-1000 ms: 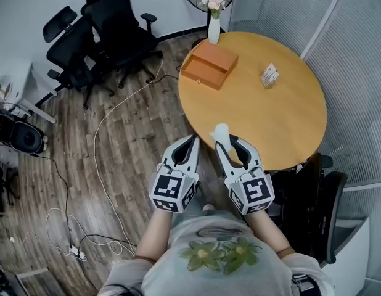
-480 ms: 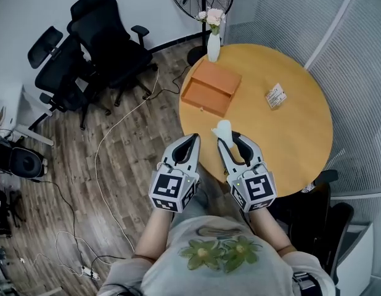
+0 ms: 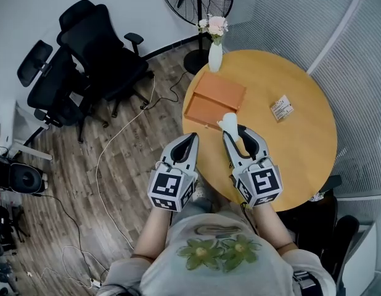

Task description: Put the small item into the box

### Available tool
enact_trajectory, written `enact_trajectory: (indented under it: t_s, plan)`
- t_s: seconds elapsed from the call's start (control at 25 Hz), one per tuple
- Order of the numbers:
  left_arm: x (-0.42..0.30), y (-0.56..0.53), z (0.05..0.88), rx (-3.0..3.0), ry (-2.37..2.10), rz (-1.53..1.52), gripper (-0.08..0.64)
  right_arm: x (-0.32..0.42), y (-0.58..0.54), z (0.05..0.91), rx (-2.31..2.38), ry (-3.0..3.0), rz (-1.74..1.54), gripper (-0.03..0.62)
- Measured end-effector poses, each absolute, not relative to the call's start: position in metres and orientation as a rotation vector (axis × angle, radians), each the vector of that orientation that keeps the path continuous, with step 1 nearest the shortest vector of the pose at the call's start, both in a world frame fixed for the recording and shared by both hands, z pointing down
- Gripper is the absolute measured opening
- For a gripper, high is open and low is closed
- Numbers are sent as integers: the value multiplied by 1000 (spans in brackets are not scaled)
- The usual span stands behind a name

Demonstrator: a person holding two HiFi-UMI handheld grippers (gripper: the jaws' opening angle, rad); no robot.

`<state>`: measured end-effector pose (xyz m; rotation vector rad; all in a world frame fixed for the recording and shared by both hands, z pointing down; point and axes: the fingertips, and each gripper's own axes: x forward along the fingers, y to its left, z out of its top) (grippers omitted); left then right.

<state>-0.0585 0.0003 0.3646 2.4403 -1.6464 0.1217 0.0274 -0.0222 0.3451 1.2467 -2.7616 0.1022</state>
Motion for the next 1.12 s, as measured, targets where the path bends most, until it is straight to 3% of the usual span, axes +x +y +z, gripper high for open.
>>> enact_trajectory:
  t_s: [1.12]
  plan:
    - [-74,-102,402,2487,-1510,177,2,14,-140,381,1319,-2639,43,138]
